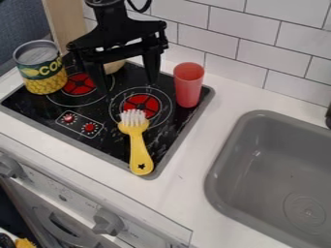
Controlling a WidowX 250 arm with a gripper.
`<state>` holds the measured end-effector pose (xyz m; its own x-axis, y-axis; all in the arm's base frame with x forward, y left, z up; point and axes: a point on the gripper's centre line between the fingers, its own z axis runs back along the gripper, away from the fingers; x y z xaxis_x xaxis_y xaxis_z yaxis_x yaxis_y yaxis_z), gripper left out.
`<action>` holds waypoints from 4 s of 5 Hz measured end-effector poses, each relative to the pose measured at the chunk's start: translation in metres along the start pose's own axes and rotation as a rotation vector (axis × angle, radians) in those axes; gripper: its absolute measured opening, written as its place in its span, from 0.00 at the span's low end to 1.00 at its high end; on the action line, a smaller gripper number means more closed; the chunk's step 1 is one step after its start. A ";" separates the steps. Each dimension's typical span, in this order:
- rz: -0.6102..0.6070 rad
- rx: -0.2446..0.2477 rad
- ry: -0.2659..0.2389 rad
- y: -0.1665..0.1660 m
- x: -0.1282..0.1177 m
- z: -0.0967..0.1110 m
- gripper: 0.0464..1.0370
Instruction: Move the can to the bottom right side of the stove beside the yellow brush
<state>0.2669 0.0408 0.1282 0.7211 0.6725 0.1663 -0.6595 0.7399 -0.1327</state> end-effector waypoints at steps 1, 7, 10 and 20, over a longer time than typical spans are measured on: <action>0.000 0.011 0.029 0.001 -0.003 -0.006 0.96; 0.426 0.042 -0.106 0.103 0.136 0.002 0.96; 0.567 0.128 -0.113 0.151 0.178 -0.022 0.96; 0.665 0.165 0.071 0.078 0.066 -0.055 0.96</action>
<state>0.2751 0.1438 0.0752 0.1604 0.9864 0.0358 -0.9863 0.1616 -0.0327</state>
